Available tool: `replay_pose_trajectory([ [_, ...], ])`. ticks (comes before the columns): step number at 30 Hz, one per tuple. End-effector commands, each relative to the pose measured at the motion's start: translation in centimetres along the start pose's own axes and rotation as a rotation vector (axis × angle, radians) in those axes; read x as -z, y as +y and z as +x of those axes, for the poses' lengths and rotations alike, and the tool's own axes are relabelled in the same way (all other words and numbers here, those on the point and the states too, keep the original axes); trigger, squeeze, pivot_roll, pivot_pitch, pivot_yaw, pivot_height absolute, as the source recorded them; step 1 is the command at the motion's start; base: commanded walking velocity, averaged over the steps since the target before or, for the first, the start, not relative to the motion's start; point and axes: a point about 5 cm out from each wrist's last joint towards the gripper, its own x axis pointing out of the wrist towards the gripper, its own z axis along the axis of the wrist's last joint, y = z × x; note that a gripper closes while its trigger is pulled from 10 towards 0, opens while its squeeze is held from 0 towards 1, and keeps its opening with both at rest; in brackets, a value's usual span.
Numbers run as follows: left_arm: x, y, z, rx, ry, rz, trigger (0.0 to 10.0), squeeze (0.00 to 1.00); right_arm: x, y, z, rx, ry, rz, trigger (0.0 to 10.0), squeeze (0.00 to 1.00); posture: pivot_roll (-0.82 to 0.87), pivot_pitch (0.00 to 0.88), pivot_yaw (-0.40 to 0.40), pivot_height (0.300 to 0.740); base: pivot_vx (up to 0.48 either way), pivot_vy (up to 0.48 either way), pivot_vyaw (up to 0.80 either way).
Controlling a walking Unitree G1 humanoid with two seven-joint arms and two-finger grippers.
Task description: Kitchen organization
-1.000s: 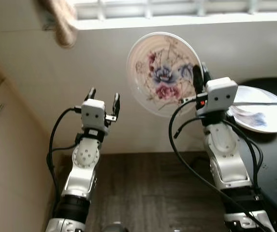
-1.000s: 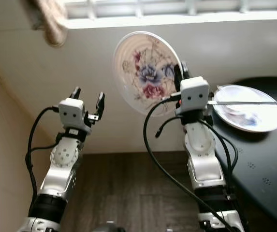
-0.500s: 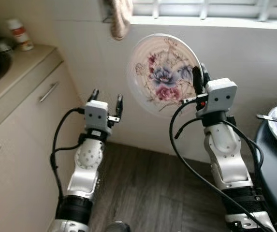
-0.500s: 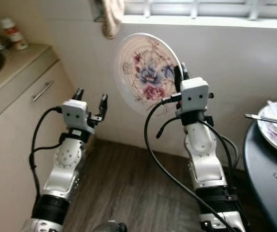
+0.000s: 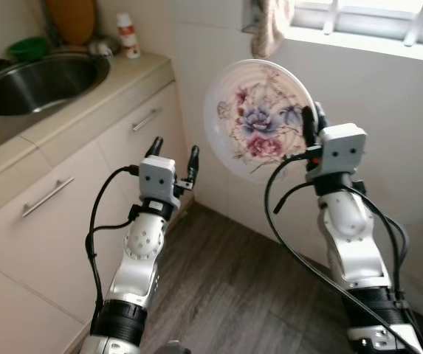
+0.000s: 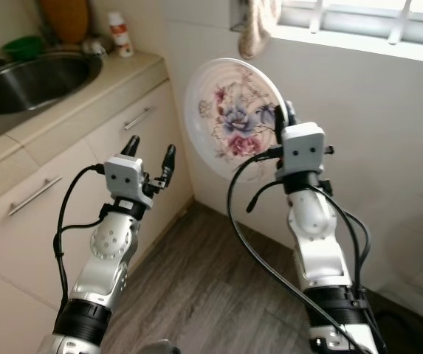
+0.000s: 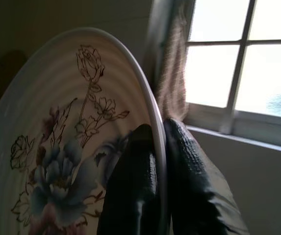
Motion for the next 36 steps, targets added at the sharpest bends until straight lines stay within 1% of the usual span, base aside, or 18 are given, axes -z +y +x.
replay_pose_trajectory([
  [1, 0.1, 0.6, -0.1, -0.015, 0.006, 0.014, 10.0, 0.0, -1.0, 1.0, 0.5, -0.027, -0.048, 0.018, 0.0, 0.0, -0.09, 0.0, 0.02, 0.74, 0.304, 0.0, 0.79],
  [7, 0.1, 0.6, -0.1, -0.015, 0.003, 0.015, 10.0, 0.0, -0.9, 1.0, 0.6, -0.023, -0.051, 0.021, 0.0, 0.0, -0.09, 0.0, 0.019, 0.74, 0.303, 0.0, 0.79],
  [12, 0.1, 0.6, 0.0, -0.014, 0.0, 0.018, 10.0, 0.0, -1.4, 0.6, 0.8, 0.01, -0.081, 0.037, 0.0, 0.0, -0.09, 0.0, 0.02, 0.74, 0.297, 0.0, 0.79],
  [14, 0.0, 0.7, 0.0, -0.014, 0.0, 0.019, 10.0, 0.0, -1.8, 0.4, 0.9, 0.03, -0.102, 0.083, 0.0, 0.0, -0.09, 0.0, 0.021, 0.74, 0.287, 0.0, 0.8],
  [15, 0.0, 0.7, 0.0, -0.014, 0.0, 0.019, 10.0, 0.0, -1.9, 0.2, 0.9, 0.047, -0.098, 0.127, 0.0, 0.0, -0.09, 0.0, 0.022, 0.74, 0.281, 0.0, 0.8],
  [16, 0.0, 0.7, 0.0, -0.014, 0.0, 0.019, 10.0, 0.0, -1.9, 0.2, 0.9, 0.047, -0.098, 0.127, 0.0, 0.0, -0.09, 0.0, 0.022, 0.74, 0.281, 0.0, 0.8],
  [19, 0.0, 0.7, 0.0, -0.014, 0.0, 0.02, 10.0, 0.0, -2.1, -0.4, 1.3, 0.098, -0.096, 0.224, 0.0, 0.0, -0.09, 0.0, 0.023, 0.74, 0.275, 0.0, 0.79],
  [21, 0.0, 0.7, 0.0, -0.014, -0.001, 0.02, 10.0, 0.0, -2.2, -0.6, 1.4, 0.106, -0.098, 0.24, 0.0, 0.0, -0.09, 0.0, 0.023, 0.74, 0.274, 0.0, 0.79],
  [24, 0.0, 0.7, 0.0, -0.013, -0.002, 0.021, 10.0, 0.0, -2.3, -0.7, 1.6, 0.123, -0.097, 0.293, 0.0, 0.0, -0.08, 0.0, 0.023, 0.74, 0.255, 0.0, 0.79],
  [36, -0.1, 0.7, 0.2, -0.009, -0.006, 0.023, 10.0, 0.0, -2.9, -0.6, 2.0, 0.102, -0.122, 0.32, 0.0, 0.0, -0.08, 0.0, 0.025, 0.74, 0.245, 0.0, 0.79],
])
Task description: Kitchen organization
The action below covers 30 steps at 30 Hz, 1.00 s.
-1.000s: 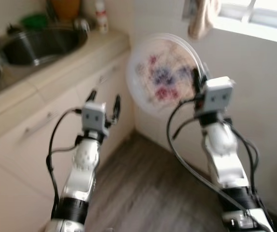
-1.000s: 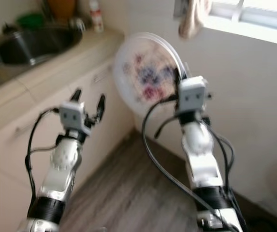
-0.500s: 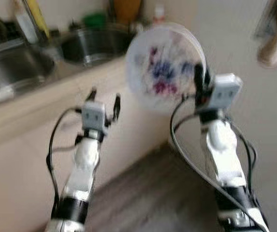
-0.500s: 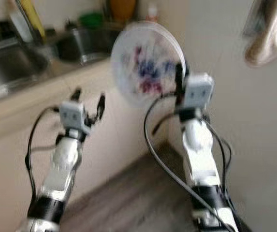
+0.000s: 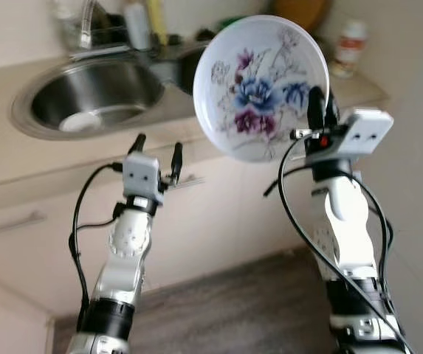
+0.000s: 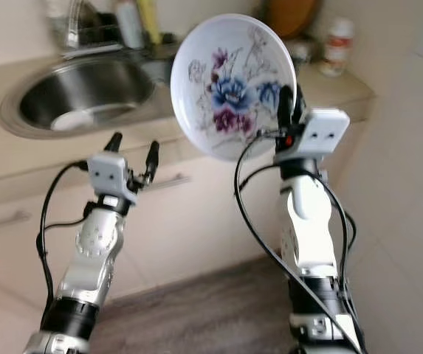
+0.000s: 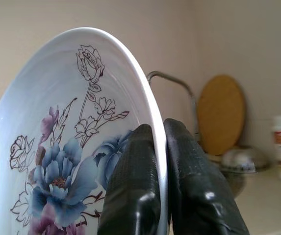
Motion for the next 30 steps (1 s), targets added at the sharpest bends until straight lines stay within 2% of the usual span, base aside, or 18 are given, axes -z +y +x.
replay_pose_trajectory([
  [1, -0.46, -0.32, 0.32, 0.018, -0.021, 0.006, 10.0, 0.0, -1.26, -0.22, 0.54, 0.014, -0.056, 0.022, 0.0, 0.0, -0.08, 0.0, 0.025, 0.74, 0.244, 0.0, 0.79],
  [5, -0.47, -0.33, 0.32, 0.018, -0.022, 0.006, 10.0, 0.0, -1.36, -0.24, 0.6, 0.018, -0.06, 0.024, 0.0, 0.0, -0.08, 0.0, 0.024, 0.74, 0.247, 0.0, 0.73],
  [20, -0.46, -0.35, 0.31, 0.016, -0.021, 0.005, 10.0, 0.0, -1.32, -0.64, 0.85, 0.045, -0.045, 0.025, 0.0, 0.0, -0.08, 0.0, 0.023, 0.74, 0.229, 0.0, 0.0],
  [30, -0.45, -0.38, 0.29, 0.019, -0.02, 0.005, 10.0, 0.0, -1.08, -0.77, 0.84, 0.052, -0.032, 0.017, 0.0, 0.0, -0.08, 0.0, 0.024, 0.74, 0.0, 0.0, 0.0],
])
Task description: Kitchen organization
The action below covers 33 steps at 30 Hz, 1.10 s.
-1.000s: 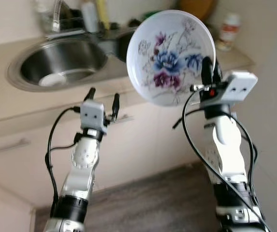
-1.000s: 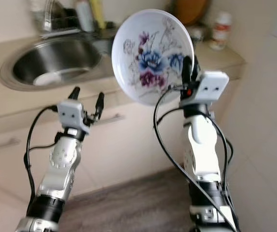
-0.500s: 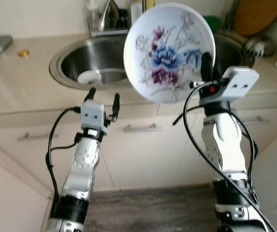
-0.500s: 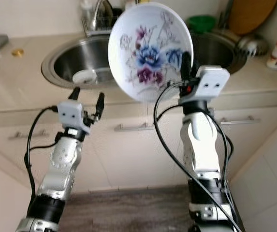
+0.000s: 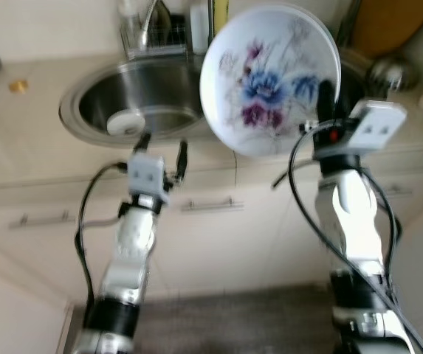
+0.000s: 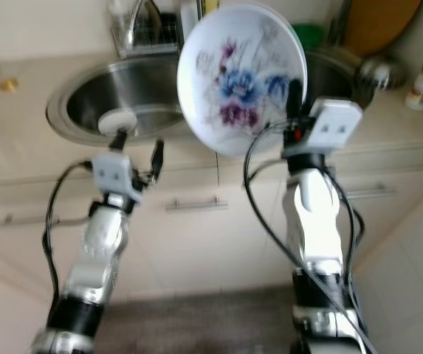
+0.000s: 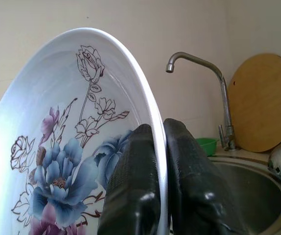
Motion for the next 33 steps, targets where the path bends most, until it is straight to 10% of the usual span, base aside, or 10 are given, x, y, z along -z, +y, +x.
replay_pose_trajectory([
  [1, -0.15, 0.4, 0.04, -0.006, -0.006, 0.014, 10.0, 0.0, -0.7, 0.46, 0.37, -0.012, -0.034, 0.008, 0.0, 0.0, -0.08, 0.0, 0.024, 0.74, 0.0, 0.0, 0.0],
  [33, -0.09, 0.26, -0.03, 0.0, -0.004, 0.014, 10.0, 0.0, -0.17, 0.14, 0.15, 0.004, -0.015, -0.01, 0.0, 0.0, -0.08, 0.0, 0.024, 0.74, 0.097, 0.0, 0.0],
])
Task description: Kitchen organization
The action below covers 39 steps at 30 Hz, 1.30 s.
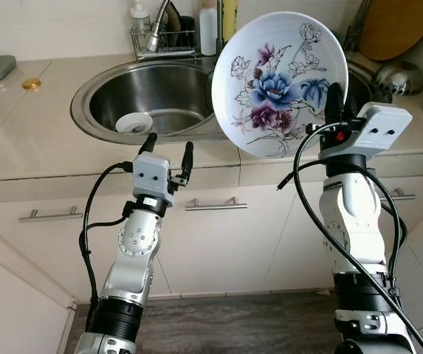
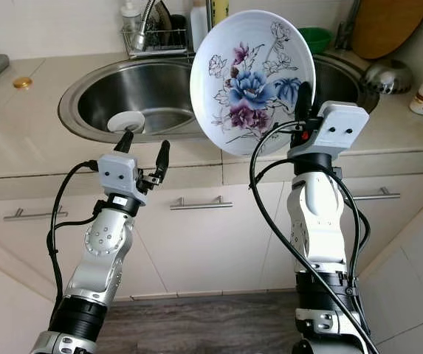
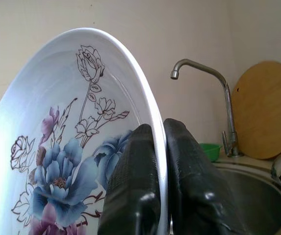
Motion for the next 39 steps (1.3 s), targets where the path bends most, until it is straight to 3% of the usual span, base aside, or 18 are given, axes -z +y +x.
replay_pose_trajectory([
  [1, -0.14, -0.17, 0.05, 0.013, -0.006, 0.009, 10.0, 0.0, -0.5, 0.03, 0.2, 0.003, -0.028, 0.002, 0.0, 0.0, -0.08, 0.0, 0.024, 0.74, 0.277, 0.0, 0.0],
  [39, -0.1, -0.28, 0.11, 0.014, 0.0, 0.009, 10.0, 0.0, -0.12, -0.4, 0.24, 0.024, -0.014, -0.015, 0.0, 0.0, -0.08, 0.0, 0.021, 0.74, 0.275, 0.0, 0.0],
])
